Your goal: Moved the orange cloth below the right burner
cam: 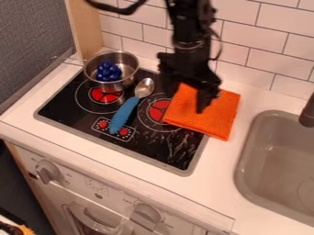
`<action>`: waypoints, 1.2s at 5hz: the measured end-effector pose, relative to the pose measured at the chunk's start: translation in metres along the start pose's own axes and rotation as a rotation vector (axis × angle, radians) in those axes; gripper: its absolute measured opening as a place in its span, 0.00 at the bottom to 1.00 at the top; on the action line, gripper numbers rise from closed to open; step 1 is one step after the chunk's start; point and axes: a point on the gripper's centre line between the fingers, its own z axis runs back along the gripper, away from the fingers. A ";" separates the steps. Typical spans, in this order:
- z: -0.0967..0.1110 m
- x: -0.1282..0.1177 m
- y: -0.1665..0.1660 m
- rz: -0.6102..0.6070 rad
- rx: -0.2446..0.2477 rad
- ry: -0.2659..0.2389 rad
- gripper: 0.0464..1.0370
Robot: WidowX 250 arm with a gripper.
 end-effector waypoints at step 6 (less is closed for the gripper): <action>-0.047 -0.032 -0.012 0.001 -0.043 0.117 0.96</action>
